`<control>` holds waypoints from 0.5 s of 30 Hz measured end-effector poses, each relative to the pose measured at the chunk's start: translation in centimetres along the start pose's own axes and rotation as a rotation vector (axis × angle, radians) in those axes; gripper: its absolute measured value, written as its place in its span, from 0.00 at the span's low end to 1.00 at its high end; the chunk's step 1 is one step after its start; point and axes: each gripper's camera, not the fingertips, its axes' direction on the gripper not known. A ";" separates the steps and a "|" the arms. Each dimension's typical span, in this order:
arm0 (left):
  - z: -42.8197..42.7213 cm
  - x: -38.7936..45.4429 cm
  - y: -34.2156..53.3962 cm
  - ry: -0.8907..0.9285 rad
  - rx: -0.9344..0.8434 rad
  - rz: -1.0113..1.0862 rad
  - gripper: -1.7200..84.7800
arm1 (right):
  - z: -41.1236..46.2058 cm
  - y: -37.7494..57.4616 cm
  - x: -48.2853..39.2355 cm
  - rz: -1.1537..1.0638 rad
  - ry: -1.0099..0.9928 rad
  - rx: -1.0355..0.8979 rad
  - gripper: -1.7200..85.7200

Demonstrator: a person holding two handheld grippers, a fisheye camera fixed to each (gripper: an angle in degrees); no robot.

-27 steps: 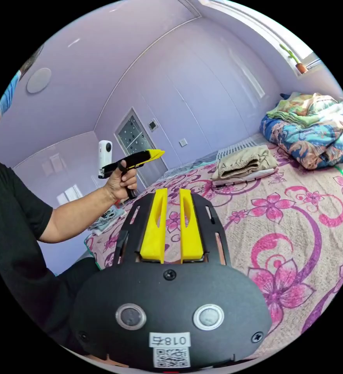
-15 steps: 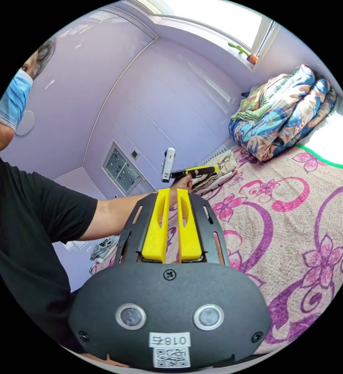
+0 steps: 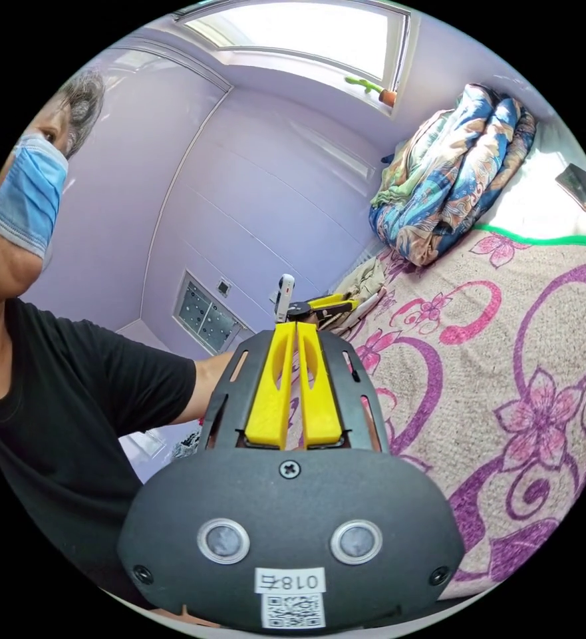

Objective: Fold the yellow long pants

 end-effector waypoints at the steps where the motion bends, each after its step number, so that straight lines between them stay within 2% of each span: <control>1: 0.4 -0.8 -0.7 0.007 -0.031 0.015 0.18 | -0.2 -0.3 0.0 0.002 -0.001 0.000 0.02; 5: 1.1 -4.8 -1.1 0.125 -0.050 -0.037 0.16 | -1.8 -2.0 0.1 0.022 0.011 0.020 0.02; 10: 3.3 -13.2 2.9 0.460 0.037 -0.293 0.14 | -3.5 -3.6 0.3 0.052 0.006 0.049 0.02; 15: 5.8 -17.1 8.4 0.633 0.125 -0.478 0.13 | -4.9 -5.1 0.2 0.074 -0.001 0.063 0.02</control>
